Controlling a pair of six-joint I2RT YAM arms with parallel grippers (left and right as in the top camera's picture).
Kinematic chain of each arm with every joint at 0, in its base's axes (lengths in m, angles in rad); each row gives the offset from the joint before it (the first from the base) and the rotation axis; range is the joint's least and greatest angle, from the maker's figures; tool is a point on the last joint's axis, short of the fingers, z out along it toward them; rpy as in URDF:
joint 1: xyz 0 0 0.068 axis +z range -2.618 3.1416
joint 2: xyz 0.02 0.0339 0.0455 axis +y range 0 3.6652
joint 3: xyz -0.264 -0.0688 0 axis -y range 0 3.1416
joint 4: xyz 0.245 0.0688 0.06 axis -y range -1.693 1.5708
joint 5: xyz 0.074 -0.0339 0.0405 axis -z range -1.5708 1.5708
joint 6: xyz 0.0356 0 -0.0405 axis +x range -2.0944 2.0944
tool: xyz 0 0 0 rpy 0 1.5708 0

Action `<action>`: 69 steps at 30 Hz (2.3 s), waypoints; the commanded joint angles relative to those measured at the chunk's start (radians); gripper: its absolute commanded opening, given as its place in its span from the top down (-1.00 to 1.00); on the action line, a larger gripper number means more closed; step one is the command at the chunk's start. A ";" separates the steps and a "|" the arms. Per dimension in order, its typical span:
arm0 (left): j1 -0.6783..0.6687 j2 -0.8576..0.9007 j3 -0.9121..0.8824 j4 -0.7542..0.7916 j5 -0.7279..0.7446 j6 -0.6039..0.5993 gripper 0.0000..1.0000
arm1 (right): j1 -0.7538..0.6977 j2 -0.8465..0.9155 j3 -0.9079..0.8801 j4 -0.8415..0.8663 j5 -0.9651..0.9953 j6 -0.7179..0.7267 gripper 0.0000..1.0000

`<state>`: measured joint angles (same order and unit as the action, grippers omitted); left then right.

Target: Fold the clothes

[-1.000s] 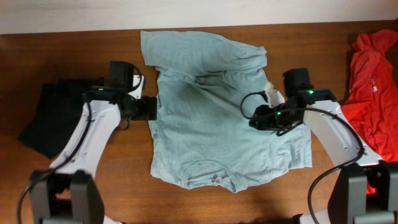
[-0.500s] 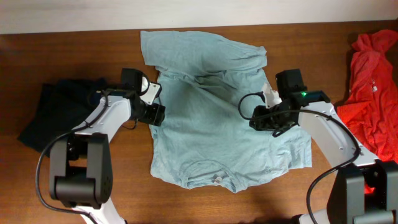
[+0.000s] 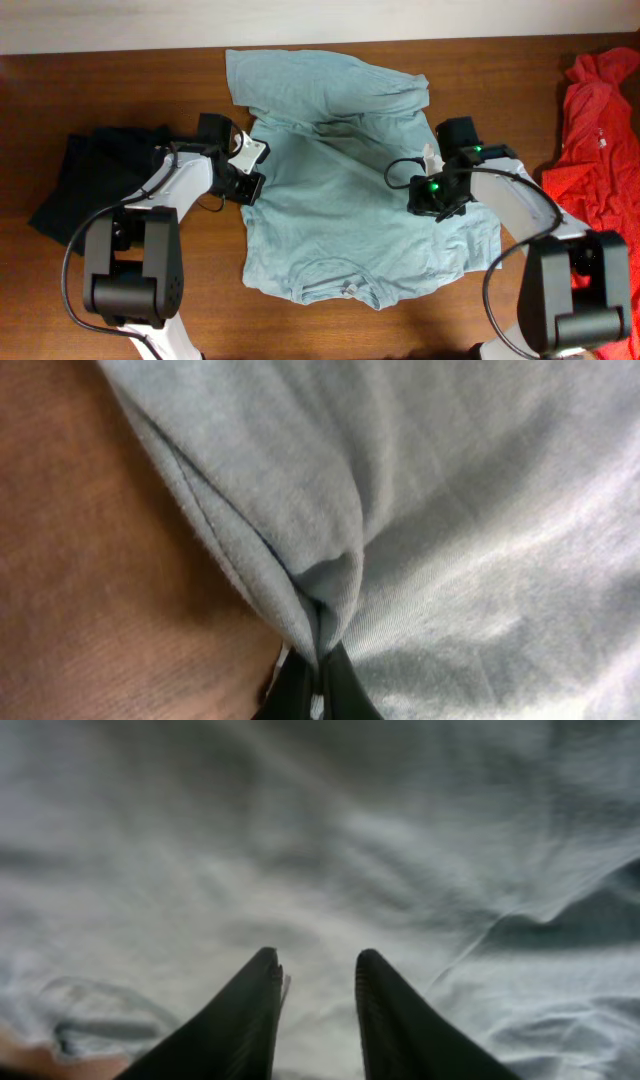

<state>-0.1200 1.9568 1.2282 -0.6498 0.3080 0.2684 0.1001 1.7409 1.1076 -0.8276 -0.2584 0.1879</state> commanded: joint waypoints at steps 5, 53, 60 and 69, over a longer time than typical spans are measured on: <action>0.006 0.012 0.212 -0.236 -0.044 -0.143 0.99 | 0.007 0.097 -0.008 0.022 0.087 0.058 0.50; -0.005 0.014 0.046 -0.041 0.185 0.044 -0.07 | -0.061 0.173 -0.012 -0.022 0.451 0.282 0.64; -0.017 0.033 0.044 -0.009 0.174 0.066 0.52 | -0.061 0.173 -0.012 -0.021 0.451 0.282 0.64; -0.014 0.046 0.066 -0.072 -0.009 -0.030 0.99 | -0.061 0.173 -0.012 -0.022 0.451 0.281 0.64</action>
<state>-0.1345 1.9903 1.2793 -0.6865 0.4187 0.3058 0.0483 1.8709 1.1156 -0.8486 0.1501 0.4603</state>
